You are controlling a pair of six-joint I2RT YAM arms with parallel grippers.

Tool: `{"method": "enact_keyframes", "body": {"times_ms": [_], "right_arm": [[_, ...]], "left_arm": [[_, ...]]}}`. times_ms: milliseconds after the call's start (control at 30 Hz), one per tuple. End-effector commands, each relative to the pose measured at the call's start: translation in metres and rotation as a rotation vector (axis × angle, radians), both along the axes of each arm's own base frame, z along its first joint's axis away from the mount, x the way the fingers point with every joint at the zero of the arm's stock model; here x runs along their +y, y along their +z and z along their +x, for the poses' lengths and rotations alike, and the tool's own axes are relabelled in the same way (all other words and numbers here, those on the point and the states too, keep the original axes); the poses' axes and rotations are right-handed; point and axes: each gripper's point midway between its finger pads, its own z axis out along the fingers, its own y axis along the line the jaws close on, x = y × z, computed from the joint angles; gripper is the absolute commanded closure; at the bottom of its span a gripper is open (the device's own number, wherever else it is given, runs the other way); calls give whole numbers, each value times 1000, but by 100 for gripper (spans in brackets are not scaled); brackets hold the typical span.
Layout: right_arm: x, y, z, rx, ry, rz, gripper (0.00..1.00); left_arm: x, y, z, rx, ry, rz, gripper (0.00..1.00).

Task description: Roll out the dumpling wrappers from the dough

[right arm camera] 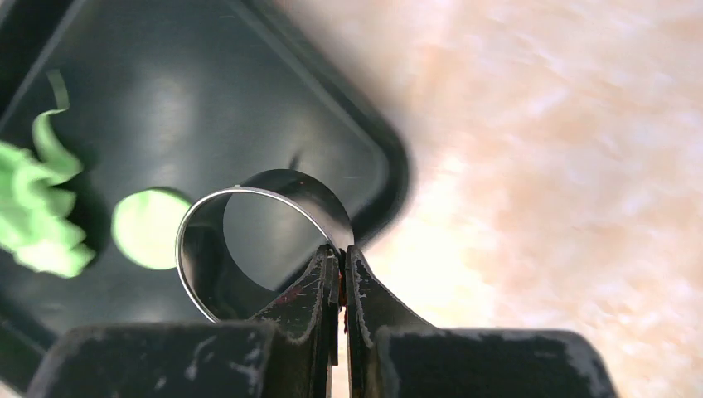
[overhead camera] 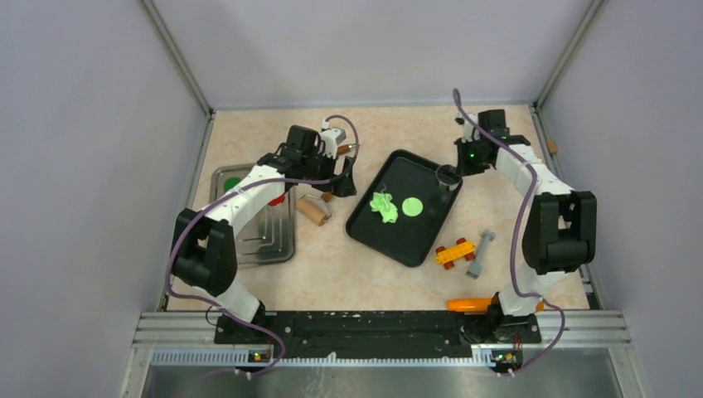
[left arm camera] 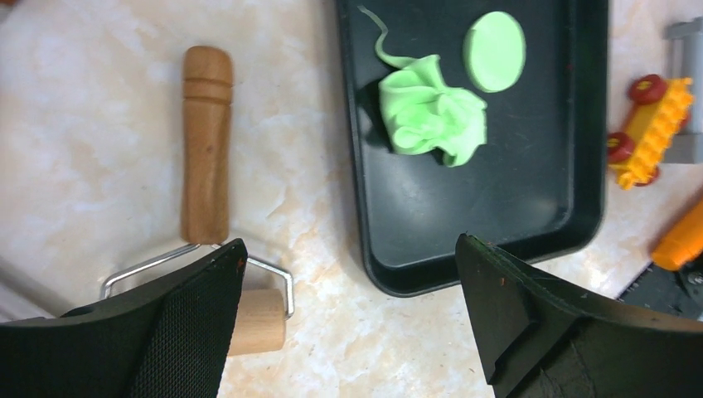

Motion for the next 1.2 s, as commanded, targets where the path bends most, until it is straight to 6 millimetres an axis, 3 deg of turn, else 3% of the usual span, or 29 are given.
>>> {"method": "enact_keyframes", "body": {"times_ms": [0,100,233,367,467,500,633,733,933,1167], "right_arm": [[-56,20,10,-70,-178,-14,100],[-100,12,2,-55,-292,-34,100],[-138,-3,-16,-21,-396,-69,100],[-153,-23,-34,30,-436,-75,100],[-152,-29,-40,42,-431,-70,100],[-151,-29,-42,44,-431,-66,96],[-148,-20,-45,36,-437,-47,63],[-147,-5,-46,16,-449,-21,50],[-130,32,-52,-56,-400,62,43],[-95,62,-64,-99,-238,191,40]], "left_arm": [[19,6,21,-72,81,97,1],[31,3,27,-82,139,150,1],[31,4,26,-97,113,161,1],[36,10,27,-138,73,202,1],[47,13,29,-170,84,255,1],[50,15,28,-183,72,266,2],[62,20,27,-222,40,313,4],[68,25,32,-257,3,342,5],[69,18,57,-215,-128,439,13],[69,-6,111,-168,-200,470,16]]}}
